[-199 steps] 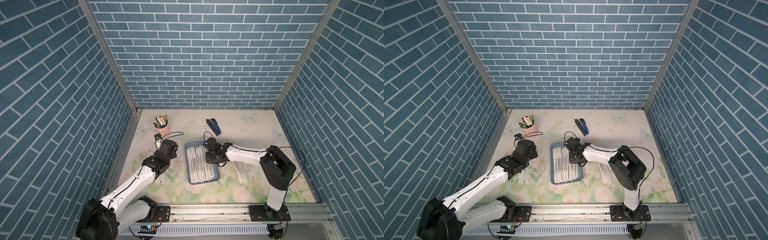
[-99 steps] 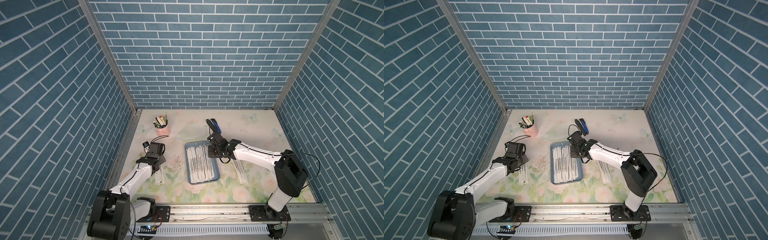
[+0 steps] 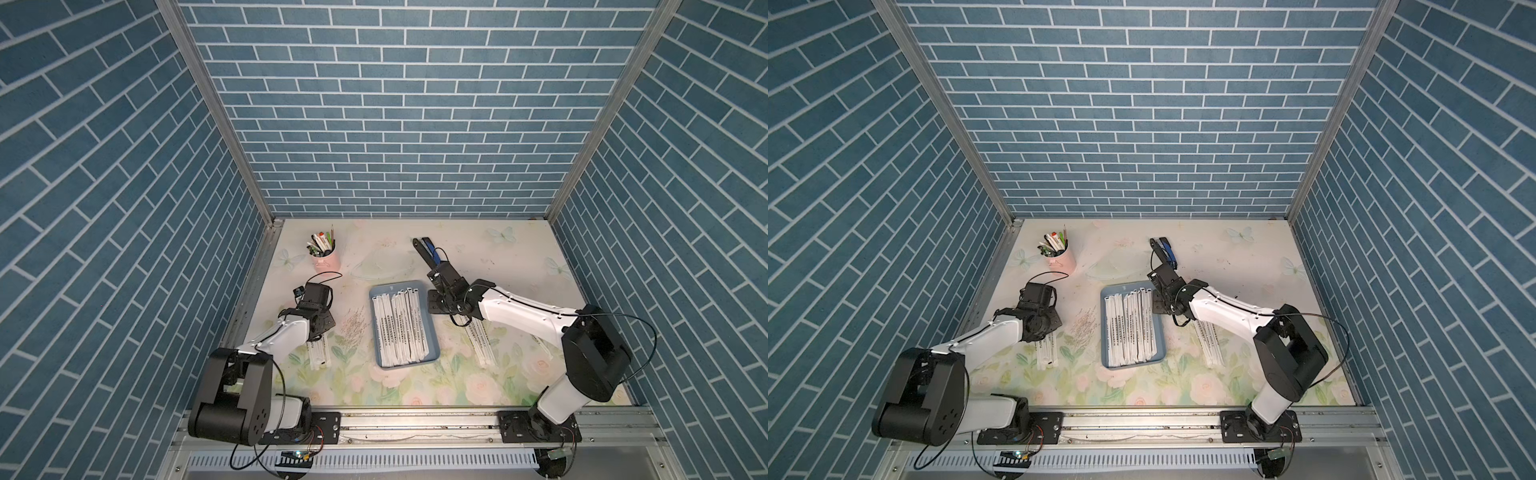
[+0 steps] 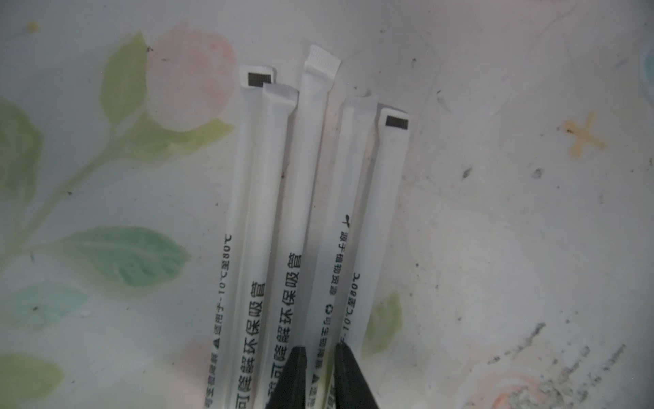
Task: Put the straws into the storage box
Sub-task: Pick up the straw from the center of the board.
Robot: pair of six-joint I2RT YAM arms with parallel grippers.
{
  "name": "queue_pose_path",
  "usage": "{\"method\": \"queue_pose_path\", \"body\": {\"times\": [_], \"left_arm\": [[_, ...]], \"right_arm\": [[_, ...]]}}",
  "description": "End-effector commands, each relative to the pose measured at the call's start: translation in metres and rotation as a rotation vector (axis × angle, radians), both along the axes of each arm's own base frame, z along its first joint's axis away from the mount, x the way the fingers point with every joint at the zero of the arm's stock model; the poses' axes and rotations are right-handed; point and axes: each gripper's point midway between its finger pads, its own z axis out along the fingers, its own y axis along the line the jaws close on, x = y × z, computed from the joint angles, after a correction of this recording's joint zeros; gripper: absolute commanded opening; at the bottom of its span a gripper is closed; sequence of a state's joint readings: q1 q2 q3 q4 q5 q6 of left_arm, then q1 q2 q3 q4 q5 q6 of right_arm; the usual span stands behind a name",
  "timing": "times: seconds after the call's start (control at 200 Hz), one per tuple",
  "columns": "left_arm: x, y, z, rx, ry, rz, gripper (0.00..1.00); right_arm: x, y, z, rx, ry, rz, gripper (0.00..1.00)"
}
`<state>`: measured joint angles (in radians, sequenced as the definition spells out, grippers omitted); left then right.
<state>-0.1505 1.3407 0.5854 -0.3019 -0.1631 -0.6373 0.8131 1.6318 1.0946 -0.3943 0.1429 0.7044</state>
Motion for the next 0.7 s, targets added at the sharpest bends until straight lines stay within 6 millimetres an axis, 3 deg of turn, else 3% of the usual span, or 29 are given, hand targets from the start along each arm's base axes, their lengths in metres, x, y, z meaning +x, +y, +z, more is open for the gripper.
{"method": "queue_pose_path", "body": {"times": [0.0,0.165,0.385,0.695], "left_arm": [[0.005,0.0,0.012,0.01,-0.017,-0.014,0.21],[0.009,-0.003,0.018,0.012,-0.034,-0.028,0.22],[0.006,-0.008,-0.002,0.002,0.016,-0.049,0.22],[0.003,-0.009,-0.012,0.025,0.047,-0.063,0.22]], "right_arm": [[0.0,0.0,0.0,-0.011,-0.016,0.026,0.29],[0.001,0.002,0.0,-0.013,-0.015,0.032,0.29],[0.001,0.001,0.001,-0.015,-0.018,0.032,0.29],[0.001,0.0,-0.001,-0.014,-0.017,0.026,0.29]]}}
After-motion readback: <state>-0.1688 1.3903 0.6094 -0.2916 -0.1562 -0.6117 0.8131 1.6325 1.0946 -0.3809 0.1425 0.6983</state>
